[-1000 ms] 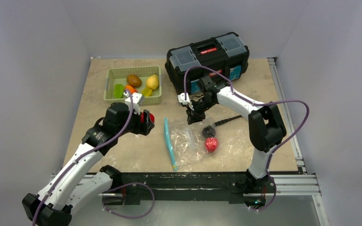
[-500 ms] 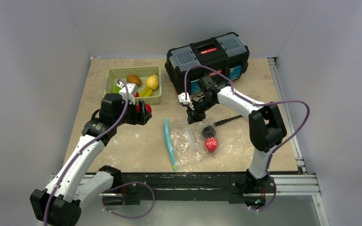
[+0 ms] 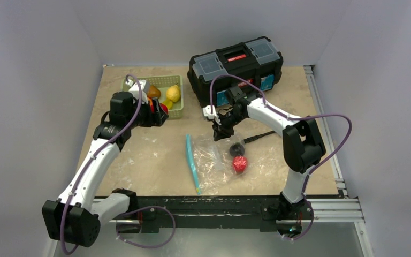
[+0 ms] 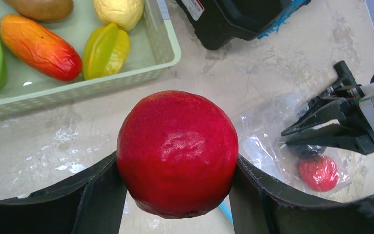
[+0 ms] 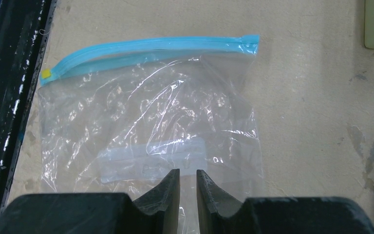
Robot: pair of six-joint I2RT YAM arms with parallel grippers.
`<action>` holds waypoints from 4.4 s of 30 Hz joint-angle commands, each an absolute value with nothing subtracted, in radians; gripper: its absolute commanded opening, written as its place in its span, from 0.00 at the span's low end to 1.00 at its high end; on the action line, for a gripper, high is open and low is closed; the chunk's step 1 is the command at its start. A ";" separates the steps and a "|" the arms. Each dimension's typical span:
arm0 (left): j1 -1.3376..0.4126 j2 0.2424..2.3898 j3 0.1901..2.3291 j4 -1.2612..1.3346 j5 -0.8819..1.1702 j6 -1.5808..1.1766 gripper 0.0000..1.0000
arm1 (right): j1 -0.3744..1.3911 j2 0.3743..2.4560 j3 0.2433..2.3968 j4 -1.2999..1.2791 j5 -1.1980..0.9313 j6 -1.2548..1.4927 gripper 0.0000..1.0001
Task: Open the zip-top bag and remove the fake food
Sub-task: Place the fake fruit in the bin, then adjust the fake fruit in the zipper food storage bag.
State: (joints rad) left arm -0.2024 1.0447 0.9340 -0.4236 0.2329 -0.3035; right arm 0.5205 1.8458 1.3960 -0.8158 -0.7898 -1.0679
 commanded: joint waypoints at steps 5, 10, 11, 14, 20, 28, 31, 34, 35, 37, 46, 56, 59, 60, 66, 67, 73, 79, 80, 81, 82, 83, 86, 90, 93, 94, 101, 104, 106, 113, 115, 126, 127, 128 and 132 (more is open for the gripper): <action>-0.147 1.113 1.027 -0.361 0.268 -0.299 0.00 | 0.511 1.799 1.394 -0.832 -0.829 -1.097 0.19; -0.125 1.155 1.058 -0.357 0.272 -0.301 0.00 | 0.511 1.799 1.394 -0.833 -0.830 -1.099 0.19; -0.122 1.164 1.063 -0.355 0.269 -0.303 0.00 | 0.511 1.799 1.394 -0.833 -0.829 -1.098 0.18; -0.110 1.196 1.081 -0.353 0.253 -0.312 0.00 | 0.511 1.802 1.393 -0.833 -0.828 -1.100 0.19; -0.089 1.290 1.133 -0.344 0.207 -0.335 0.00 | 0.510 1.807 1.392 -0.834 -0.827 -1.101 0.19; -0.079 1.450 1.241 -0.396 0.117 -0.348 0.00 | 0.511 1.803 1.391 -0.835 -0.828 -1.103 0.19; -0.069 1.512 1.295 -0.415 0.108 -0.349 0.00 | 0.511 1.800 1.390 -0.835 -0.831 -1.103 0.19; -0.057 1.575 1.348 -0.436 0.107 -0.350 0.00 | 0.510 1.800 1.390 -0.835 -0.831 -1.105 0.19; -0.052 1.601 1.364 -0.445 0.108 -0.350 0.00 | 0.511 1.799 1.390 -0.835 -0.831 -1.105 0.19; -0.046 1.639 1.394 -0.456 0.113 -0.348 0.00 | 0.511 1.801 1.390 -0.835 -0.831 -1.105 0.19; -0.020 1.755 1.465 -0.466 0.151 -0.359 0.13 | 0.511 1.802 1.389 -0.835 -0.830 -1.104 0.19; -0.006 1.834 1.531 -0.473 0.161 -0.367 0.52 | 0.509 1.805 1.389 -0.839 -0.828 -1.107 0.19; -0.006 1.844 1.545 -0.480 0.171 -0.371 0.66 | 0.508 1.804 1.390 -0.842 -0.830 -1.109 0.19; -0.006 1.844 1.547 -0.480 0.173 -0.371 0.72 | 0.508 1.804 1.390 -0.842 -0.830 -1.111 0.19; -0.003 1.819 1.545 -0.474 0.167 -0.363 0.92 | 0.506 1.804 1.391 -0.847 -0.834 -1.114 0.19; -0.003 1.808 1.544 -0.473 0.166 -0.360 0.92 | 0.505 1.804 1.391 -0.848 -0.834 -1.114 0.19; -0.003 1.715 1.505 -0.449 0.175 -0.352 0.94 | 0.503 1.797 1.390 -0.849 -0.834 -1.115 0.19; -0.002 1.532 1.357 -0.380 0.223 -0.365 0.95 | 0.495 1.759 1.378 -0.842 -0.839 -1.115 0.20; -0.002 1.496 1.326 -0.366 0.228 -0.368 0.95 | 0.493 1.751 1.375 -0.840 -0.841 -1.115 0.20; -0.002 1.463 1.298 -0.356 0.232 -0.368 0.95 | 0.491 1.743 1.371 -0.837 -0.843 -1.114 0.20; -0.002 1.430 1.275 -0.353 0.235 -0.368 0.97 | 0.490 1.734 1.366 -0.833 -0.844 -1.114 0.20; -0.003 1.399 1.253 -0.350 0.236 -0.366 0.98 | 0.488 1.726 1.359 -0.828 -0.842 -1.114 0.20; -0.003 1.301 1.193 -0.353 0.244 -0.358 1.00 | 0.483 1.693 1.331 -0.809 -0.834 -1.110 0.20; 0.000 1.181 1.121 -0.359 0.251 -0.353 1.00 | 0.475 1.623 1.276 -0.767 -0.822 -1.096 0.21; 0.000 1.089 1.065 -0.367 0.254 -0.357 1.00 | 0.465 1.568 1.231 -0.735 -0.822 -1.092 0.22; 0.000 1.057 1.036 -0.368 0.252 -0.362 1.00 | 0.461 1.551 1.216 -0.724 -0.822 -1.091 0.23; 0.029 0.857 0.884 -0.373 0.323 -0.385 1.00 | 0.407 1.428 1.124 -0.666 -0.835 -1.077 0.32; 0.029 0.797 0.836 -0.365 0.430 -0.392 1.00 | 0.377 1.382 1.093 -0.651 -0.853 -1.075 0.37; 0.028 0.757 0.807 -0.357 0.480 -0.398 1.00 | 0.357 1.350 1.070 -0.635 -0.861 -1.065 0.41; 0.029 0.658 0.746 -0.398 0.515 -0.395 1.00 | 0.272 1.272 1.023 -0.602 -0.918 -1.039 0.55; 0.028 0.640 0.735 -0.414 0.523 -0.395 1.00 | 0.254 1.257 1.012 -0.595 -0.930 -1.035 0.59; 0.028 0.568 0.648 -0.432 0.624 -0.433 1.00 | 0.206 1.224 0.977 -0.604 -0.968 -1.062 0.69; 0.028 0.564 0.642 -0.434 0.635 -0.436 1.00 | 0.205 1.219 0.974 -0.610 -0.967 -1.066 0.70; 0.028 0.562 0.638 -0.438 0.641 -0.437 1.00 | 0.206 1.213 0.969 -0.613 -0.962 -1.069 0.70; 0.028 0.551 0.613 -0.445 0.672 -0.447 1.00 | 0.205 1.177 0.940 -0.617 -0.932 -1.074 0.73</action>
